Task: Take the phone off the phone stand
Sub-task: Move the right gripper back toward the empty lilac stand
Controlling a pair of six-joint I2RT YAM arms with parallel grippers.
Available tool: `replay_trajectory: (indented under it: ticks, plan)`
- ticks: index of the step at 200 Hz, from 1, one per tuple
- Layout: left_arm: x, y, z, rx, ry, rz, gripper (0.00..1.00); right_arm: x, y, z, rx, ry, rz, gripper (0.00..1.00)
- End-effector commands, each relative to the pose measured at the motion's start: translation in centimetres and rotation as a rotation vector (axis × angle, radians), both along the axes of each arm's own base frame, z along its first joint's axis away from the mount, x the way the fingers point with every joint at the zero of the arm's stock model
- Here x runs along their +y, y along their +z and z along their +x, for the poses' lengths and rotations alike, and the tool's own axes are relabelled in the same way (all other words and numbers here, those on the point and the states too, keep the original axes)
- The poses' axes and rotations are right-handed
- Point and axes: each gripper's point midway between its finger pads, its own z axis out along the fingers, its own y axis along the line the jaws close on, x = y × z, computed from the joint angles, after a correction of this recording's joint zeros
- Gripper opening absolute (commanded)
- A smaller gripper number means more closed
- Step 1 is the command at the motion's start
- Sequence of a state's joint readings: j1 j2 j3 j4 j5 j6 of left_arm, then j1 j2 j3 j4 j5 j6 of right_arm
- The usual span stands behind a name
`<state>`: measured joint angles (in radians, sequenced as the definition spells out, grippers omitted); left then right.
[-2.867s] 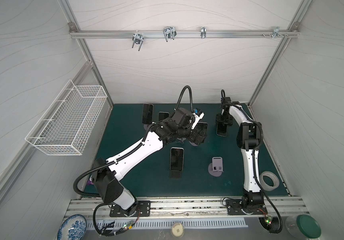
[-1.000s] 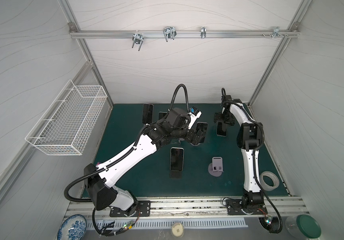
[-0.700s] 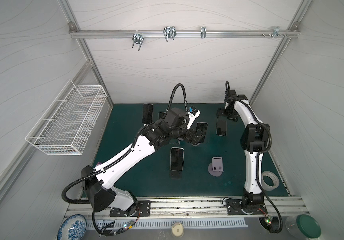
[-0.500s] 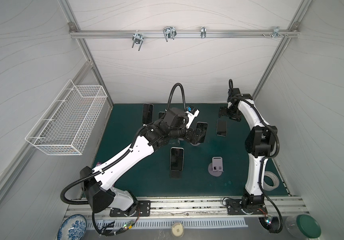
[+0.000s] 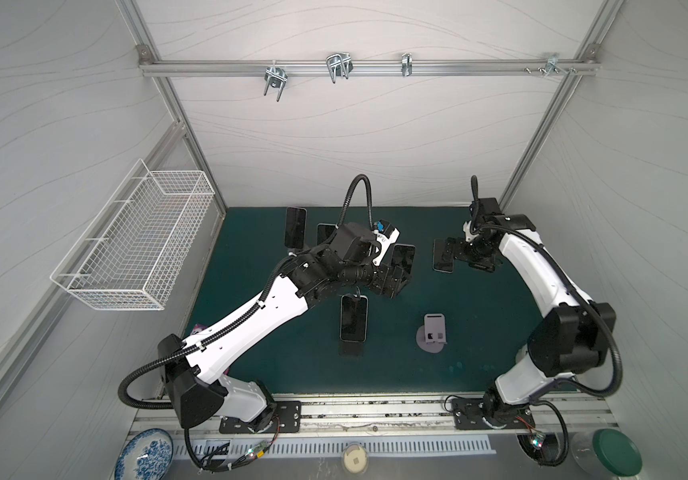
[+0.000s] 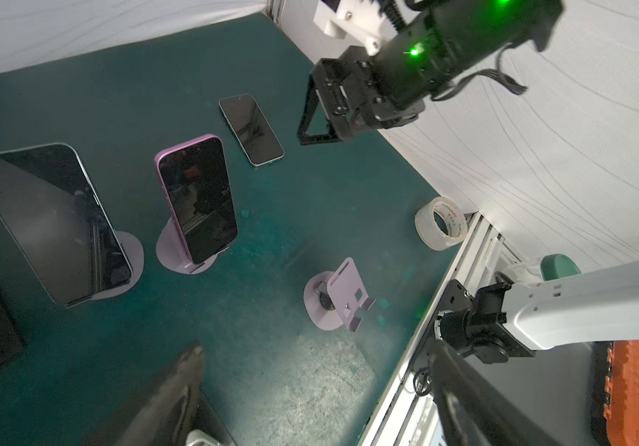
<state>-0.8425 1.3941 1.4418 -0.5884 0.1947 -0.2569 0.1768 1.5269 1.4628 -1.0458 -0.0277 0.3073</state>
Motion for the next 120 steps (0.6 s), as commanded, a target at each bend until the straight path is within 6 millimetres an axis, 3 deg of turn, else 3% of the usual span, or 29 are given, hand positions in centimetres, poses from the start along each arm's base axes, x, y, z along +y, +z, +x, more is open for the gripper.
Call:
replay_trajectory:
  ticks: [1,78,120]
  plan:
    - [-0.4,0.9,-0.3,0.010,0.004,-0.028,0.91,0.7,1.1,-2.8,-0.018,0.007,0.055,0.98]
    - [-2.3,0.2,-2.2,0.008,-0.002,0.030,0.90,2.3,4.3,-10.1,-0.078,0.063,0.137,0.94]
    - [-2.8,-0.9,-4.3,0.023,-0.005,0.052,0.90,3.4,3.8,-12.7,-0.072,0.097,0.160,0.92]
